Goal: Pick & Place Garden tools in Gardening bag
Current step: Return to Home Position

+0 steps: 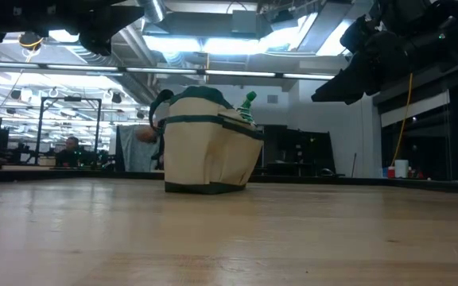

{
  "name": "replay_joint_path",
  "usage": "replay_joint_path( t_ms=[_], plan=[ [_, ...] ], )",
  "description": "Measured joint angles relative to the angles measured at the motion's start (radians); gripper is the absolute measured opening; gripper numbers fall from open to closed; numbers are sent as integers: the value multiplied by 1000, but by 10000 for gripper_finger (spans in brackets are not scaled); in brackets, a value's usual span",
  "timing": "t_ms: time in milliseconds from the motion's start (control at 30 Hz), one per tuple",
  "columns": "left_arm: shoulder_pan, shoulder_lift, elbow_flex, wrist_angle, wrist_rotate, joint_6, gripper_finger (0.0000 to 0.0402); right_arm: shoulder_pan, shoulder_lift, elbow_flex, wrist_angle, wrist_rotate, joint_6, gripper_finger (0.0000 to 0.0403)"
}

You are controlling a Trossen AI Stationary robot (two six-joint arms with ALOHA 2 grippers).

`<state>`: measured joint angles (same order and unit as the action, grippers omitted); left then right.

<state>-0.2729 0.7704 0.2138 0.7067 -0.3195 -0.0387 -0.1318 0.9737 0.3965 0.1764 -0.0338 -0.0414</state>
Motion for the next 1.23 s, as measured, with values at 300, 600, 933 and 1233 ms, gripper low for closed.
replay_joint_path(
  t_ms=[300, 600, 933, 1233],
  plan=[
    [0, 0, 0, 0, 0, 0, 160, 0, 0, 0, 0, 0, 0, 181],
    [0, 0, 0, 0, 0, 0, 160, 0, 0, 0, 0, -4, 0, 181],
    [0, 0, 0, 0, 0, 0, 164, 0, 0, 0, 0, -4, 0, 181],
    [0, 0, 0, 0, 0, 0, 160, 0, 0, 0, 0, -4, 0, 181]
  ],
)
